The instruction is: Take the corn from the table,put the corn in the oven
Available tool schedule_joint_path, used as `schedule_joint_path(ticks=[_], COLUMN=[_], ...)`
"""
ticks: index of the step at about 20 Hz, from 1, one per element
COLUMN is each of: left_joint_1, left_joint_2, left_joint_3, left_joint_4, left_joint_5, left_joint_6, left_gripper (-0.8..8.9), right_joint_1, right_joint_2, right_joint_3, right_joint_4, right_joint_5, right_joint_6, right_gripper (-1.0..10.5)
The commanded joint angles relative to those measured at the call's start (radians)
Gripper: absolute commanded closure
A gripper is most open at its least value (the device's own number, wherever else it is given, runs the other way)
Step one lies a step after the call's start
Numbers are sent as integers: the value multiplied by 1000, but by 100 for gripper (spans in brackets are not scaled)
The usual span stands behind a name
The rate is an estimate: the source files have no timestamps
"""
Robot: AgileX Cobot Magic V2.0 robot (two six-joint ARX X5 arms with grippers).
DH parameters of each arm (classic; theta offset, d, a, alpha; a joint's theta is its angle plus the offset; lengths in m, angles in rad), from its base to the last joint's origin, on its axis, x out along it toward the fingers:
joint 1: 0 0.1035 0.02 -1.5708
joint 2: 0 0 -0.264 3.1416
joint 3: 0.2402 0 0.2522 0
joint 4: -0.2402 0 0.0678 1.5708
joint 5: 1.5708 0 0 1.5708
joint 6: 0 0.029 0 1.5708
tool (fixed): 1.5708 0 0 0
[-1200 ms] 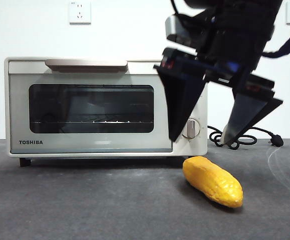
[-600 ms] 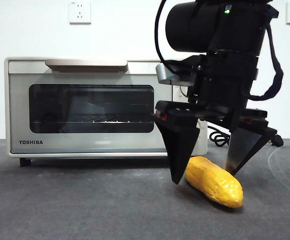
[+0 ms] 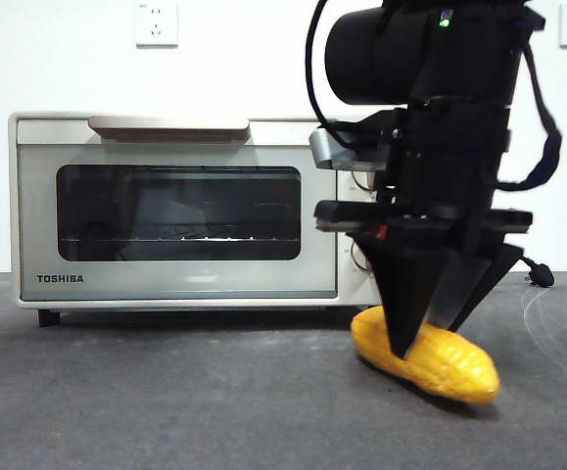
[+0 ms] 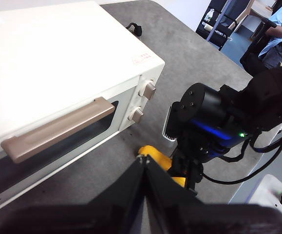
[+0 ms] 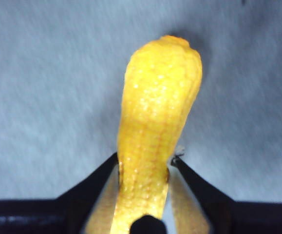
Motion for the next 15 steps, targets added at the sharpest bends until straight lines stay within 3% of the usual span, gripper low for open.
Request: schedule_joint_path(ticks=[1, 4, 11, 15], left_joint_1=[-2, -2, -2, -2], left_joint_2=[14, 60, 245, 305], left_joint_3=[3, 3, 3, 3], left_joint_4=[3, 4, 98, 145], left_joint_5=[-8, -79, -84, -214], left_joint_6=[30, 32, 38, 56], left_gripper=[819, 819, 819, 819], right_joint_1=[13, 51, 117, 120], right_joint_2=[-32, -127, -353, -453], right_joint_3=[36, 97, 191, 192], right_joint_4=[-54, -118, -174, -206], right_joint_5=[-7, -51, -68, -66], right_joint_6=[-1, 0, 28, 53], right_gripper=[962, 962, 962, 962])
